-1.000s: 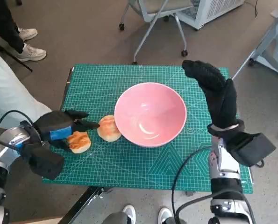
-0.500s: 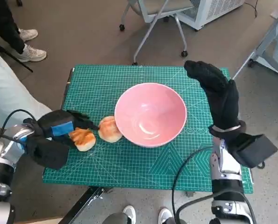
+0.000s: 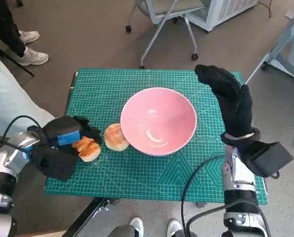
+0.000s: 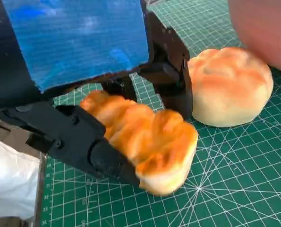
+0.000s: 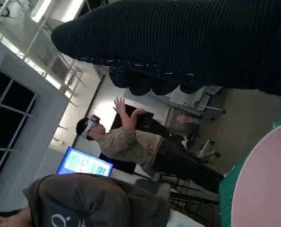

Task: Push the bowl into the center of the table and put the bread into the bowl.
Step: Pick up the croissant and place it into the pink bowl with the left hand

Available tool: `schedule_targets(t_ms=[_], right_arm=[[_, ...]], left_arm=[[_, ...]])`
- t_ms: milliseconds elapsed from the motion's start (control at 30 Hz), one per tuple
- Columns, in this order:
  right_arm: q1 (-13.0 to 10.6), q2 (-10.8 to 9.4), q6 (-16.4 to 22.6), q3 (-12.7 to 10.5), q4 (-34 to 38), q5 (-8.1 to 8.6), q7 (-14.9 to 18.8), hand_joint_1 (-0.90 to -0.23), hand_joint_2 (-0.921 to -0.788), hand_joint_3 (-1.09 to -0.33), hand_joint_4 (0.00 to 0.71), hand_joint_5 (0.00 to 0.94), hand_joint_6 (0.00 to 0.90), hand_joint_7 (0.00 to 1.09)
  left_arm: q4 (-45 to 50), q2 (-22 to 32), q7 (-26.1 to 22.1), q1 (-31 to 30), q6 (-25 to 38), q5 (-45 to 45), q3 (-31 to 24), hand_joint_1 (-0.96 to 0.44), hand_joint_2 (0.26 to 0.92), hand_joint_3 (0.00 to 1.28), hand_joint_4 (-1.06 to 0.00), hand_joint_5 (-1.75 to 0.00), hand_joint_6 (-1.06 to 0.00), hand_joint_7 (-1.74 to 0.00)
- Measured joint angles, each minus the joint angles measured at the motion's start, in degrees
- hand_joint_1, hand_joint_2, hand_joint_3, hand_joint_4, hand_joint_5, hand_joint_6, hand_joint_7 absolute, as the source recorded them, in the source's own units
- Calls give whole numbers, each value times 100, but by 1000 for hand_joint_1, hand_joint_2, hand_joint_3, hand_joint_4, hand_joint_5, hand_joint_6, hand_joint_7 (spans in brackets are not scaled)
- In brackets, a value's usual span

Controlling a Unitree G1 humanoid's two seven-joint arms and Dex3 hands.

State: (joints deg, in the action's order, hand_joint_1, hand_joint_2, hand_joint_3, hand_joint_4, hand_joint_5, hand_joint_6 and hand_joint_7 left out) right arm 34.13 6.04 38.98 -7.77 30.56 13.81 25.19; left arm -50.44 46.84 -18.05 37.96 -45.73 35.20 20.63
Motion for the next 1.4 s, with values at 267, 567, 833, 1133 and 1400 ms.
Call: schedule_targets(t_ms=[267,567,833,1133,1400], right_arm=[[2,1,3,0,53,3,2,-698,-921,-838,170,0,28,567],[4,1,5,4,99,25,23,-698,-921,-837,170,0,30,563],[7,39,1,-2,92,154,68,-697,-921,-840,175,3,30,561],[49,57,-43,-12,97,205,115,-695,-921,-842,183,6,28,562],[57,59,-46,-38,113,236,164,-691,-921,-844,184,6,28,563]], left_arm=[[534,195,-325,-180,35,-421,-276,2,917,35,-724,-1210,-696,-1008],[1545,434,-707,-377,240,-1191,-857,2,919,39,-714,-1168,-680,-1079],[2672,563,-1103,-357,752,-1847,-1397,3,911,21,-746,-1068,-718,-1102],[3599,153,-1051,365,1281,-2025,-1626,3,910,10,-753,-1048,-740,-1091],[3511,-745,-609,1067,1120,-1733,-1330,2,920,25,-720,-1094,-696,-1127]])
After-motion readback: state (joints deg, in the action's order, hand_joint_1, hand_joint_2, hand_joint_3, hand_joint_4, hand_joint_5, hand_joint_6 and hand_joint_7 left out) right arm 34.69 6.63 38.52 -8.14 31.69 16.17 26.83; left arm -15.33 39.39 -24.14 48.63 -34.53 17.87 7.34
